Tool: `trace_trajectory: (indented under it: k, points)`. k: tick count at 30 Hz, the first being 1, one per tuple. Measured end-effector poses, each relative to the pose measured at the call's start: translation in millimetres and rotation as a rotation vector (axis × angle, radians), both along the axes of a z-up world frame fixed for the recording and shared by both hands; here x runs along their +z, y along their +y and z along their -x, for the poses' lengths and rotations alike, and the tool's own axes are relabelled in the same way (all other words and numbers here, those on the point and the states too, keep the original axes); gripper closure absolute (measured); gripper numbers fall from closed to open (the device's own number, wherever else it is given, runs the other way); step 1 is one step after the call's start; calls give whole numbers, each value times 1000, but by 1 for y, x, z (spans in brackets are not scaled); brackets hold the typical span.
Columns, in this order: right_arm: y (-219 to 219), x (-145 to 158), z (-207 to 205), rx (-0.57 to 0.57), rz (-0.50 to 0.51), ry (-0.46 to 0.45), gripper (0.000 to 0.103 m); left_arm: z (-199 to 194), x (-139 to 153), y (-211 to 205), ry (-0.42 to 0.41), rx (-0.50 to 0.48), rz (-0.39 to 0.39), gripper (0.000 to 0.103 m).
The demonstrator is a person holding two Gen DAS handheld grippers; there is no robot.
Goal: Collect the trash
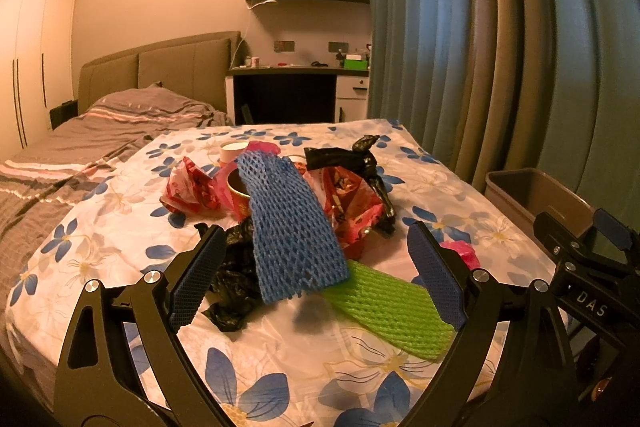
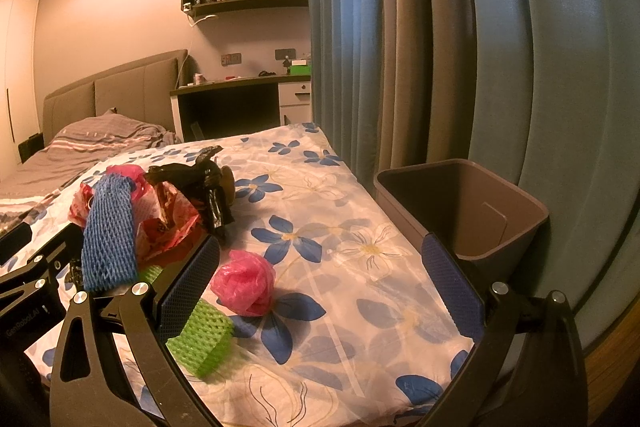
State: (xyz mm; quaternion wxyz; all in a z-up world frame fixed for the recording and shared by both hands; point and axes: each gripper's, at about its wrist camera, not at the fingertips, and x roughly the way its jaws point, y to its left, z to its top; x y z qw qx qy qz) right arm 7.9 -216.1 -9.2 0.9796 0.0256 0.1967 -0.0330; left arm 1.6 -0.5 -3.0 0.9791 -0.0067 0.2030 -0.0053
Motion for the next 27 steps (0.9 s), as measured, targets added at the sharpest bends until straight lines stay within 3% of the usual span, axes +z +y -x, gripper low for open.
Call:
trace_trajectory:
  k: [27]
  points:
    - [-2,-1,1,1,-1,0,5,0,-2,-1,4,-2,1,13]
